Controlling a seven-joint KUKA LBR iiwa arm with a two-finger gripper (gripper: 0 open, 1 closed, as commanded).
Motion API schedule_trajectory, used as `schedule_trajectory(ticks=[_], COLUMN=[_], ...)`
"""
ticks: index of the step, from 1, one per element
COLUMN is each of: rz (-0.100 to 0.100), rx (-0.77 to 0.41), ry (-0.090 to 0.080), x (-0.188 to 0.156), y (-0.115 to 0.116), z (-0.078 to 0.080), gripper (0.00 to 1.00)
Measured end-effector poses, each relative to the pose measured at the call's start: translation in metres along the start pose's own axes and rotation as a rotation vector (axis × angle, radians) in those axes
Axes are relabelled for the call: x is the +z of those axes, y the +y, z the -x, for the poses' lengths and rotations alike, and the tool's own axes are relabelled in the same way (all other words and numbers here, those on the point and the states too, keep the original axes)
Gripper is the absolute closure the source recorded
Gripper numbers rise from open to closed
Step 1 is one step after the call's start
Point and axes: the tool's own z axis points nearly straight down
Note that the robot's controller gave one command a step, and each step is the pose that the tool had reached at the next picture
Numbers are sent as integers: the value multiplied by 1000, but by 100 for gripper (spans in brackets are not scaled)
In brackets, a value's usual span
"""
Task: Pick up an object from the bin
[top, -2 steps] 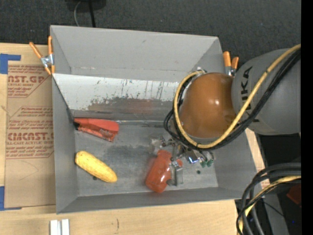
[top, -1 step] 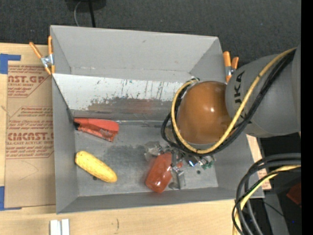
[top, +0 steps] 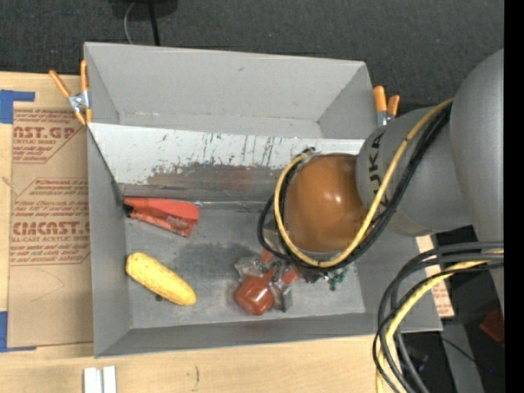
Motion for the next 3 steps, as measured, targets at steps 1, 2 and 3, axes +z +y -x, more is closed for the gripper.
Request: schedule_trajectory(ticks=[1,2,3], rz=[0,1,1], rx=[0,10,10], ry=[0,-2,-2], x=[0,-108,-108], y=[0,-2,-2], z=[0,1,1], gripper=[100,100,100])
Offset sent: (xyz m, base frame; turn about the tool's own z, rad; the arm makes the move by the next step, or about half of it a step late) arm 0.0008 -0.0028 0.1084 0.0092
